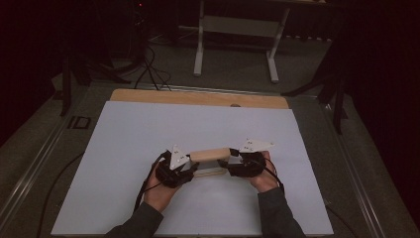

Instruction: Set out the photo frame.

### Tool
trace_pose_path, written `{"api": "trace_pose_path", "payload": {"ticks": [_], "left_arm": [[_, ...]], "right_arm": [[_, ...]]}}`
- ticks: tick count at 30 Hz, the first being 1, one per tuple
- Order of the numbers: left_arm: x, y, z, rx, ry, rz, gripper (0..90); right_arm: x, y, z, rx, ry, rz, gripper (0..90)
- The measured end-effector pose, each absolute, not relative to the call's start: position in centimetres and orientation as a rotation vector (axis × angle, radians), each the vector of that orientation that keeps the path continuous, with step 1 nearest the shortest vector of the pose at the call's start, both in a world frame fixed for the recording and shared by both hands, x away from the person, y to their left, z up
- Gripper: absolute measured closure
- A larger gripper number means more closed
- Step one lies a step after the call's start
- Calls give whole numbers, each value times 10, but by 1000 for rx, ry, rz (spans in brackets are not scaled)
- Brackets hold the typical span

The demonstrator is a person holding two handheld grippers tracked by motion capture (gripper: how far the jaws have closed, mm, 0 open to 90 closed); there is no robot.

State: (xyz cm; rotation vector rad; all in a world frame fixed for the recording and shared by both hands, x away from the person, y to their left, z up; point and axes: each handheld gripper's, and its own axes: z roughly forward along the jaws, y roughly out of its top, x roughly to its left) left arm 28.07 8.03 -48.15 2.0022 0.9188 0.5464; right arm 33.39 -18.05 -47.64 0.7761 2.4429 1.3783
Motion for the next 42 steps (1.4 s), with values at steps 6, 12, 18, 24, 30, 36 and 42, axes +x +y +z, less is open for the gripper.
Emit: {"api": "trace_pose_path", "payload": {"ticks": [6, 12, 18, 24, 30, 36, 42], "left_arm": [[281, 81, -481, 1995, 924, 537, 578], [282, 83, -481, 1994, 927, 520, 581], [283, 84, -480, 1991, 932, 519, 577], [286, 87, -481, 1983, 934, 508, 571], [287, 89, -481, 1977, 945, 509, 562], [289, 91, -481, 1972, 950, 508, 556], [292, 95, -481, 1964, 953, 496, 554]], "right_arm": [[333, -181, -477, 768, 2431, 1361, 476], [333, -180, -477, 763, 2429, 1357, 487], [332, -178, -476, 761, 2425, 1351, 493], [331, -177, -476, 754, 2421, 1345, 502], [331, -174, -476, 756, 2417, 1338, 510], [330, -170, -475, 759, 2412, 1328, 515], [331, -167, -475, 764, 2407, 1322, 518]]}}
